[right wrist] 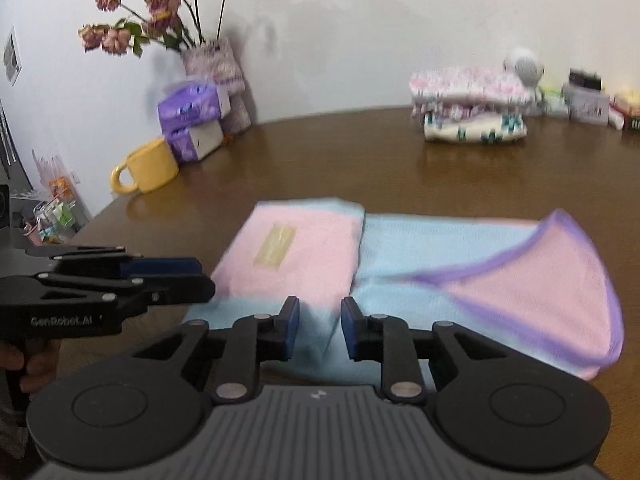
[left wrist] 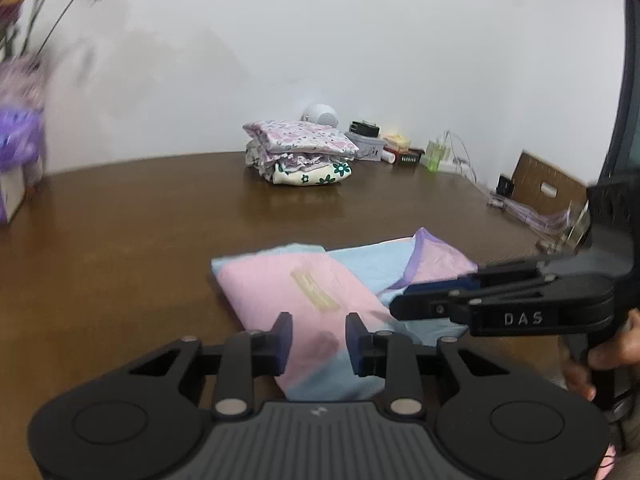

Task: Fold clothes

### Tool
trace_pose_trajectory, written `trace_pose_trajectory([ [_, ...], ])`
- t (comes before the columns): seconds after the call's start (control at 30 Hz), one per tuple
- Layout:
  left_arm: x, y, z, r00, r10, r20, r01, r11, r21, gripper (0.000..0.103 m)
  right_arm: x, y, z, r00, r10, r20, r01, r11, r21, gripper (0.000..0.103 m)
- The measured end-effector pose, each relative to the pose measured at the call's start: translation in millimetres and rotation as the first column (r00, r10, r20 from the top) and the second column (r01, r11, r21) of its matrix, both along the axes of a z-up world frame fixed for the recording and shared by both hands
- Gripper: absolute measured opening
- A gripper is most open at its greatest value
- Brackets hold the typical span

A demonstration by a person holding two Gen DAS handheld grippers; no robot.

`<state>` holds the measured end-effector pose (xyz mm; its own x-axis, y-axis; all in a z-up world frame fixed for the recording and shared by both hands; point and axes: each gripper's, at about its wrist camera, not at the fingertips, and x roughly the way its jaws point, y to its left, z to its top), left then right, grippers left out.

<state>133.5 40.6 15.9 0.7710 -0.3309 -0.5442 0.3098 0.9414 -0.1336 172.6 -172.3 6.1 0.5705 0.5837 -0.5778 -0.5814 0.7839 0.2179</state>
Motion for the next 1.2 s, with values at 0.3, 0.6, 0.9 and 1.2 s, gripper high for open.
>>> trace_pose_trajectory([
  [0.3,42.3,-4.7,-17.3,0.994,-0.067,-0.091,0.076,0.992,0.098,0.012,11.1,25.8,-7.7,0.997,0.072,0.009,-0.071,0.997,-0.043,0.018],
  [0.6,58.3,4.5,0.6,0.996,-0.074,-0.057,0.078,0.994,0.077,0.013,7.5,24.0,-5.0,0.997,0.078,0.013,-0.078,0.997,-0.021,0.019],
  [0.9,75.2,-3.1,-12.9,0.989,-0.103,-0.101,0.117,0.984,0.135,0.013,2.5,35.2,-12.8,0.995,0.1,0.004,-0.099,0.993,-0.06,0.019],
  [1.2,34.4,14.4,5.3,0.998,-0.046,-0.035,0.048,0.998,0.051,0.039,-3.7,18.3,-6.0,0.999,0.051,0.019,-0.05,0.998,-0.031,0.024],
])
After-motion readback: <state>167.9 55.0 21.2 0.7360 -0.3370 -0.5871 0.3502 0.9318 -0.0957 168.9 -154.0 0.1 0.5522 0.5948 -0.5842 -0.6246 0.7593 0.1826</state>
